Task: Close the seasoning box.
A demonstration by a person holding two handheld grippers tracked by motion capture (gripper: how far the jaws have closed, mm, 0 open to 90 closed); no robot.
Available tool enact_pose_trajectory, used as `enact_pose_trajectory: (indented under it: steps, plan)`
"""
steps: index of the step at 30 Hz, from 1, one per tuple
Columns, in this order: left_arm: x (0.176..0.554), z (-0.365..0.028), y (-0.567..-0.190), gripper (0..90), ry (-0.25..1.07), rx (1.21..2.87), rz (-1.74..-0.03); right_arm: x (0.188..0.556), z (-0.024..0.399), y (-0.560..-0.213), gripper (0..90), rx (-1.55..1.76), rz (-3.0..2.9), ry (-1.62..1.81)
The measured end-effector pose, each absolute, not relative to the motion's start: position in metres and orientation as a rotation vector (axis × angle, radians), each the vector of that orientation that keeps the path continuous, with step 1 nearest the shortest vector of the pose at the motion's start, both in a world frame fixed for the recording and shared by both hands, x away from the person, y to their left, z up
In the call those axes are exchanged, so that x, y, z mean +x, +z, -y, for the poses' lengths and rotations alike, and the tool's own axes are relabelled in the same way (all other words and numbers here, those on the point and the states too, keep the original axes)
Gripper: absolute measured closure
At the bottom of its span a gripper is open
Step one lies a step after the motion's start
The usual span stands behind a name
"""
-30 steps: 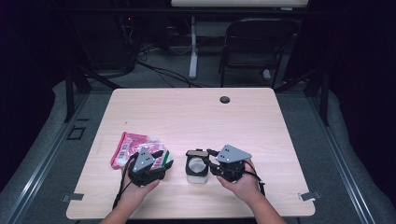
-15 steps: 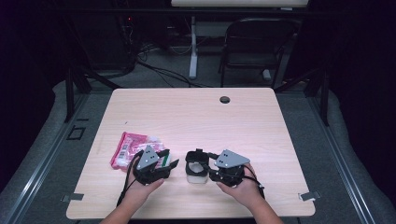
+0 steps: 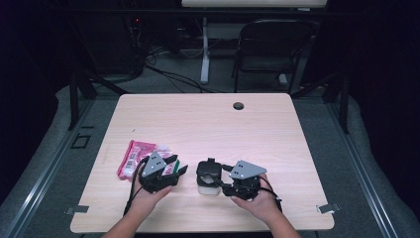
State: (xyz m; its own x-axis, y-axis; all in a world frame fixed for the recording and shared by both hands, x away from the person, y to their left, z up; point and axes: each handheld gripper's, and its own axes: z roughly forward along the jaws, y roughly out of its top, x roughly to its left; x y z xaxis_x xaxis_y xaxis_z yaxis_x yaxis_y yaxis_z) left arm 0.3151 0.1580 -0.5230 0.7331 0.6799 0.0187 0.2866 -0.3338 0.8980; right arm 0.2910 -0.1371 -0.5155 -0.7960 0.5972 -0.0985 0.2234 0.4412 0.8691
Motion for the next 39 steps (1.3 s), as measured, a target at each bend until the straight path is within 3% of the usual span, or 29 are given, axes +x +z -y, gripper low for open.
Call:
enact_pose_trajectory:
  steps: [13,39]
  plan:
    - [0.3171,-0.1587,-0.5250,45.5,0.490,1.936,-0.749,0.2945,0.1384,-0.5188,39.4,0.706,-2.383,1.347]
    - [0.3182,-0.1590,-0.5271,45.5,0.488,1.938,-0.758,0.2960,0.1411,-0.5179,39.7,0.740,-2.352,1.341]
